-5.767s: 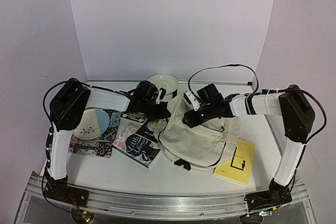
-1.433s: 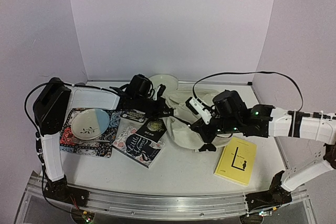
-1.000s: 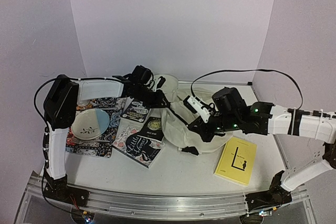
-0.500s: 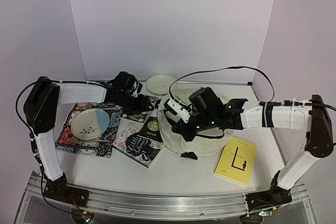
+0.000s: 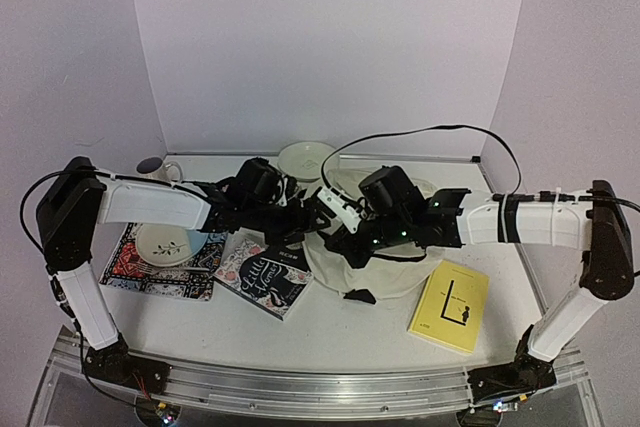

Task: Pack the student bag
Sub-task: Unzip the lower front pocket of the student bag.

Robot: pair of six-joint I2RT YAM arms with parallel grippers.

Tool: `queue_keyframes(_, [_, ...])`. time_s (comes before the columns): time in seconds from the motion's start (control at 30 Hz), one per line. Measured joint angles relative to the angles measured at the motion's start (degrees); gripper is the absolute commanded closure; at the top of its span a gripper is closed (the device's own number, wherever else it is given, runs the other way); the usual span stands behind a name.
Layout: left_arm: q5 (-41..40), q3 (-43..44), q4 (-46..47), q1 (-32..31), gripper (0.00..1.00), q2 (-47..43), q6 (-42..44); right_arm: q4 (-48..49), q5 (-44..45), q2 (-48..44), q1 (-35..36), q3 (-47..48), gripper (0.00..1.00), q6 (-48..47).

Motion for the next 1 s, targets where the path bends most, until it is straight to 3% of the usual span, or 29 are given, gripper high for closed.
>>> queue_keyframes(0.1, [0.48,0.0,2.31,-0.38,0.22,0.32,-1.62,0.43,0.02,0.0,0.0,-0.38,1.0,0.0])
queue_keyframes(0.2, [1.07,0.0,3.66,-1.25,0.36,1.24,-2.77,0.73,0.22,0.0,0.0,-0.73,1.0,0.0])
queue_keyframes(0.43, [2.11,0.0,5.02,-2.25,0.91,3.47,-4.07,1.46,2.35,-0.65,0.0,-2.65,1.0,0.0])
queue_keyframes(0.5, [2.46,0.0,5.05,-2.41,1.0,3.52,-4.11,1.58,3.8,-1.56,0.0,-3.88,1.0,0.02])
queue_keyframes(0.77, [2.39,-0.22,5.49,-2.62,1.0,3.5,-2.49,0.65,12.36,-9.0,-1.37,-11.28,1.0,2.4])
queue_keyframes(1.0, [2.37,-1.39,6.01,-2.84,1.0,3.39,-1.0,-3.18,16.29,-16.63,-9.72,-18.65,1.0,8.82])
